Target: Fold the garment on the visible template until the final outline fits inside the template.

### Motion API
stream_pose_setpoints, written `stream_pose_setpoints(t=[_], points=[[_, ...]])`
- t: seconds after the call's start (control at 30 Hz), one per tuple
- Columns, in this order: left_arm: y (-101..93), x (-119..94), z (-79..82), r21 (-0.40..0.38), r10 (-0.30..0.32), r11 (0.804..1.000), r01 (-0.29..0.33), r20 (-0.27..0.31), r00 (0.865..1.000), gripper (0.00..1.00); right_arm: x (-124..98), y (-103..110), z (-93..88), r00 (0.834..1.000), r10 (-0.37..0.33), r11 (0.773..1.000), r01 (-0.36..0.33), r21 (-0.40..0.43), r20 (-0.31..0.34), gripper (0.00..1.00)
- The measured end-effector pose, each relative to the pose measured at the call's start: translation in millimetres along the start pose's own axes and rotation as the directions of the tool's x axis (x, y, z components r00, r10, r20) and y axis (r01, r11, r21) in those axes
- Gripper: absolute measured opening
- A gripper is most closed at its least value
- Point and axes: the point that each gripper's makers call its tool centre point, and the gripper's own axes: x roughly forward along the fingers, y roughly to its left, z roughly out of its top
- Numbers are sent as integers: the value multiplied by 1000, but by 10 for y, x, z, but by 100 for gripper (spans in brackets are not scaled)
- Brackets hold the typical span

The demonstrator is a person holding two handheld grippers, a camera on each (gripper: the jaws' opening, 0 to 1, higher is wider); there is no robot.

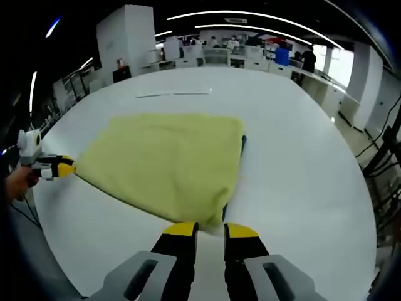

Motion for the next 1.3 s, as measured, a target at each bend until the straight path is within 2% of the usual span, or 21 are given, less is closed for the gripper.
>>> stream_pose_setpoints(t=[0.37,0.57,0.93,1.0,1.13,1.2,1.3], points=[[17,4,-39,-24,-10,1000,10,-2,1000,10,111,-27,1,999,-40,997,40,60,-1,7],[20,2,-47,-34,-15,999,15,-4,1000,3,109,-29,-12,999,-40,997,40,59,-4,4],[69,0,-40,-22,6,1000,-7,-5,1000,0,68,-148,-73,998,-57,997,58,40,-38,0],[70,1,-39,-26,9,1000,-9,-6,1000,0,71,-136,-73,999,-38,998,40,49,-34,0],[52,1,-33,-29,13,999,-13,-7,1000,0,68,-191,-94,997,-53,999,53,3,-53,0],[50,1,-34,-25,14,1000,-14,-9,1000,0,75,-187,-106,998,-28,1000,28,-1,-58,0],[51,-3,-35,-23,12,1000,-12,-13,1000,0,80,-198,-79,998,-7,996,1,-91,-60,0]])
